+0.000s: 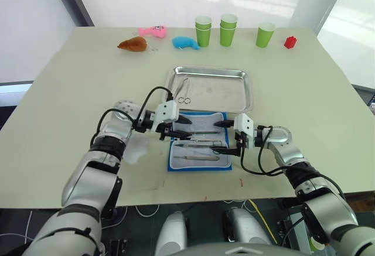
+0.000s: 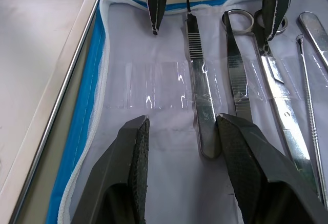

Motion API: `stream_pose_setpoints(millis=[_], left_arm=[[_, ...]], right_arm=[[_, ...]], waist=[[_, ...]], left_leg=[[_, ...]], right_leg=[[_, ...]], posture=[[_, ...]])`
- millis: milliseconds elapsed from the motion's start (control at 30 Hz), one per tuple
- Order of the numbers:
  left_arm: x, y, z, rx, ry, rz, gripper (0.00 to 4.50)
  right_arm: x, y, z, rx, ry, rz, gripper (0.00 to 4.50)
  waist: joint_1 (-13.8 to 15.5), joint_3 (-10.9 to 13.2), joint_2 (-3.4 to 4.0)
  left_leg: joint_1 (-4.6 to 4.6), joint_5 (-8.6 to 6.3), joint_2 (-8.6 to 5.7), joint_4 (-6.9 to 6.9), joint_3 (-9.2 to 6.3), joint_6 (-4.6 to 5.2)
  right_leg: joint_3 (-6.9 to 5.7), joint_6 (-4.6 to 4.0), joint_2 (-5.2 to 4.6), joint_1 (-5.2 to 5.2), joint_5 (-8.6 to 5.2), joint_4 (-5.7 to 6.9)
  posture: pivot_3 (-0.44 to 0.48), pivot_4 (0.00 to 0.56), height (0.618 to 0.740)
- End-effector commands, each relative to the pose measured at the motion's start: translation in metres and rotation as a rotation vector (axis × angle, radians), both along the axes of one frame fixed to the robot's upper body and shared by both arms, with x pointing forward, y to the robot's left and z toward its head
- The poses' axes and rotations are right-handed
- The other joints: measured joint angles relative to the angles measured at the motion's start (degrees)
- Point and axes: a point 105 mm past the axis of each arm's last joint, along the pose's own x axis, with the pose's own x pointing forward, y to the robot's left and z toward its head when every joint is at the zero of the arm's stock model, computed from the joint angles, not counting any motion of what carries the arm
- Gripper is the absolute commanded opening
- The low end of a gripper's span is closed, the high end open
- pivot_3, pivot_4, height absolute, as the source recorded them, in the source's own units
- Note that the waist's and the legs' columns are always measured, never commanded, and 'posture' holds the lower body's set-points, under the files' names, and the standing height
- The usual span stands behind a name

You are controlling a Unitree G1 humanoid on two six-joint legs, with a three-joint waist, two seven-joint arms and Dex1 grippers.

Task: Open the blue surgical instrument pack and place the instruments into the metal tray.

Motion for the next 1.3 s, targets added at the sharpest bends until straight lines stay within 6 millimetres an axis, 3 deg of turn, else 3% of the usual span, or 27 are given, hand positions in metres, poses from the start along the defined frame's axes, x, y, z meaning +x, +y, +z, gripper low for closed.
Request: stream_pose_setpoints(millis=[33,267,367,433,500,900,1300], left_arm=[[-0.002,0.005,-0.006,0.017,0.007,0.004,2.22],[-0.006,0.006,-0.016,0.022,0.072,0.01,2.22],[-0.007,0.007,-0.018,0.023,0.102,0.015,1.26],[-0.009,0.008,-0.02,0.031,0.125,0.01,0.25],[-0.009,0.009,-0.019,0.029,0.135,0.007,0.02],[-0.004,0.01,0.008,0.078,0.092,-0.017,0.02],[-0.014,0.019,0.037,0.149,0.093,-0.031,0.02]], right_arm=[[-0.02,-0.027,-0.067,-0.208,0.214,-0.064,4.5],[-0.02,-0.027,-0.067,-0.209,0.213,-0.065,4.5],[-0.019,-0.027,-0.066,-0.208,0.211,-0.066,4.5],[-0.019,-0.027,-0.066,-0.208,0.21,-0.066,4.5],[-0.018,-0.027,-0.066,-0.208,0.21,-0.067,4.5],[-0.02,-0.025,-0.067,-0.208,0.217,-0.06,4.5],[-0.02,-0.022,-0.067,-0.205,0.218,-0.053,4.5]], waist=[[0.0,-0.01,0.0],[-0.01,-0.1,0.07],[-0.02,-0.11,0.08],[-0.02,-0.13,0.09],[-0.03,-0.16,0.11],[-0.05,-0.17,0.12],[-0.23,-0.13,0.13]], left_leg=[[0.0,0.0,0.0,0.0,0.0,0.0],[0.02,0.0,0.0,0.0,0.0,0.0],[0.02,0.0,0.0,0.0,0.0,0.0],[0.03,0.0,0.0,0.0,0.0,0.0],[0.04,0.0,0.0,0.0,-0.01,0.0],[0.04,0.0,0.0,0.01,-0.02,0.0],[0.01,0.0,0.02,0.0,-0.05,0.0]], right_leg=[[0.0,0.0,0.0,0.0,0.0,0.0],[0.0,0.0,0.0,0.01,0.0,0.01],[0.0,0.01,0.0,0.02,0.0,0.01],[0.0,0.01,0.01,0.02,0.01,0.01],[-0.01,0.0,0.01,0.03,0.0,0.02],[-0.01,0.01,0.02,0.03,0.01,0.02],[-0.01,0.02,0.06,0.0,0.0,0.03]], posture=[[0.0,0.15,0.74],[0.0,0.15,0.74],[0.0,0.15,0.74],[0.0,0.15,0.74],[0.0,0.15,0.74],[0.0,0.15,0.74],[0.0,0.15,0.74]])
